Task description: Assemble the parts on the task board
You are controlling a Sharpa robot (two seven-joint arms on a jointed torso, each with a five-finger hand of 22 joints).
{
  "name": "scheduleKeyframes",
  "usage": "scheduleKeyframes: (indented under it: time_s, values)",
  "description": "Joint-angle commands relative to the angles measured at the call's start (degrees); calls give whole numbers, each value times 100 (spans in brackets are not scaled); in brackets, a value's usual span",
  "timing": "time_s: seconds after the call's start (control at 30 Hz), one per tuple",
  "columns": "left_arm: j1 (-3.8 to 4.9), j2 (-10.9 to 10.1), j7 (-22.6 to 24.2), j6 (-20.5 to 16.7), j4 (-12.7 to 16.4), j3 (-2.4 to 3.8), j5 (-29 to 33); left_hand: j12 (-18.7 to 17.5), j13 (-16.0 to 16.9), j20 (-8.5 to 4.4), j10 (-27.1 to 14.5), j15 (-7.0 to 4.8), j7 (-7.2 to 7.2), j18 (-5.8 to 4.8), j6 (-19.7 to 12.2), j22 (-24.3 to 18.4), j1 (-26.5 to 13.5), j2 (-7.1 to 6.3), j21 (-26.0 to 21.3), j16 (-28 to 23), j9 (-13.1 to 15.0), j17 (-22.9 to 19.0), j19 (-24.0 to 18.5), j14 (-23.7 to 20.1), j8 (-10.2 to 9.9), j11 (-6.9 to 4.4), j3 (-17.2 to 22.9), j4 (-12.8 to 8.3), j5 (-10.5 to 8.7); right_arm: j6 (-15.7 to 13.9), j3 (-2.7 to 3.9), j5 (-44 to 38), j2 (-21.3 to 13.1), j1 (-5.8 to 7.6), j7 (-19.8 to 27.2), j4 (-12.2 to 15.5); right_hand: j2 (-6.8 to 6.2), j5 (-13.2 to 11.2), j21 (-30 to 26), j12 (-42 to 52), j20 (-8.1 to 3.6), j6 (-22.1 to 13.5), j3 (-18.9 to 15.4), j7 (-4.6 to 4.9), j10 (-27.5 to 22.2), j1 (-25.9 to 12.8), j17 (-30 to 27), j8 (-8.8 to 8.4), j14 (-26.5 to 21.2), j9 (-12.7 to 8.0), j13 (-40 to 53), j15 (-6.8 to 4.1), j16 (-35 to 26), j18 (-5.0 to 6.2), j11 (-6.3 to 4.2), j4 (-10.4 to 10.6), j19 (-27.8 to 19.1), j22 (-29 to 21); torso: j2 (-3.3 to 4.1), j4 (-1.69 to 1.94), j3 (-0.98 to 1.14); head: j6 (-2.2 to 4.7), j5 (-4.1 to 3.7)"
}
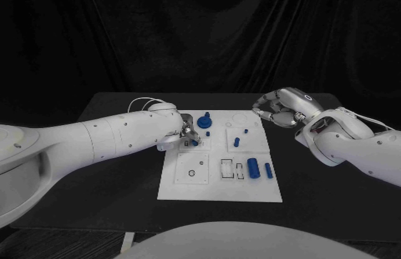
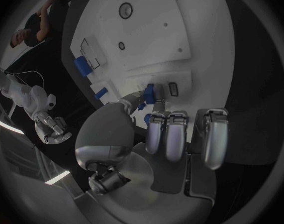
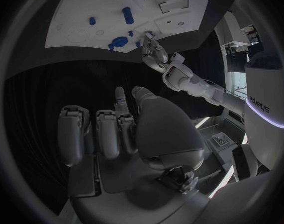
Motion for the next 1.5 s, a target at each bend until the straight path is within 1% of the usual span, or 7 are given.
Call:
scheduleKeyframes:
  time_s: [0.03, 0.3, 0.63, 1.0, 1.1, 1.4, 1.5]
  values:
    - [-33, -11, 24, 3, -2, -9, 26, 20, 1510, -8, 596, 4, 16, 56, -10, 1207, -12, 42, -25, 15, 2, 1509, 202, 595, -24, 18, -12, -13, -32, 25, 4, -11, 0, -15, -103, -2, 2, 32, -18, 20, 25, 36, 33, -2, 601, 50, 729, -17, 452, -7, 1508, 36, -23, 42, 28, 0, 287, 1266, -2, 0, 0, 1, 5]
    - [-36, -15, 45, -50, -2, -9, 26, 20, 1510, -4, 596, 7, 12, 56, -4, 1208, 12, 79, -26, 15, 4, 1509, 203, 595, -33, 19, 6, -20, -57, 28, 4, -11, -1, -16, -106, -2, 2, 32, -18, 20, 25, 36, 33, -2, 601, 50, 729, -17, 452, -7, 1508, 36, -23, 42, 28, 0, 287, 1266, -1, 1, 1, 1, 9]
    - [-38, -26, 98, -198, 7, -9, 26, 20, 1510, -3, 596, 7, 9, 53, 1, 1214, 36, 84, -20, 15, 8, 1509, 210, 595, -35, 17, 15, -38, -58, 27, 4, -11, -2, -17, -118, -1, 2, 32, -18, 20, 25, 36, 33, -2, 601, 50, 729, -17, 452, -7, 1508, 36, -23, 42, 28, 0, 287, 1266, 0, -2, -1, 1, 17]
    - [-39, -26, 121, -252, 15, -9, 26, 20, 1510, -2, 596, 7, 8, 55, 3, 1211, 50, 91, -25, 15, 10, 1509, 205, 595, -36, 16, 22, -47, -56, 27, 4, -11, -1, -19, -122, -4, 2, 32, -18, 20, 25, 36, 33, -2, 601, 50, 729, -17, 452, -7, 1508, 36, -23, 42, 28, 0, 287, 1266, -2, -1, -1, 1, 18]
    - [-40, -48, 113, -271, 52, -9, 26, 20, 1510, -2, 596, 7, 9, 56, 4, 1210, 57, 92, -27, 15, 12, 1509, 204, 595, -38, 16, 23, -51, -56, 26, 4, -11, -5, -19, -125, -5, 2, 32, -18, 20, 25, 36, 33, -2, 601, 50, 729, -17, 452, -7, 1508, 36, -23, 42, 28, 0, 287, 1266, 0, 1, -1, 1, 8]
    - [-39, -118, 56, -288, 175, -9, 26, 20, 1510, -2, 596, 6, 8, 57, 9, 1208, 69, 83, -30, 15, 15, 1509, 201, 595, -37, 16, 22, -63, -57, 20, 4, -11, -9, -22, -129, -6, 2, 32, -18, 20, 25, 36, 33, -2, 601, 50, 729, -17, 452, -7, 1508, 36, -23, 42, 28, 0, 287, 1266, -1, -2, -1, 1, 25]
    - [-39, -157, 60, -357, 224, -9, 26, 20, 1510, -1, 596, 6, 7, 55, 14, 1212, 76, 77, -25, 15, 18, 1509, 207, 595, -37, 15, 21, -70, -57, 23, 4, -11, -14, -23, -132, -8, 2, 32, -18, 20, 25, 36, 33, -2, 601, 50, 729, -17, 452, -7, 1508, 36, -23, 42, 28, 0, 287, 1266, -1, -1, -1, 1, 25]
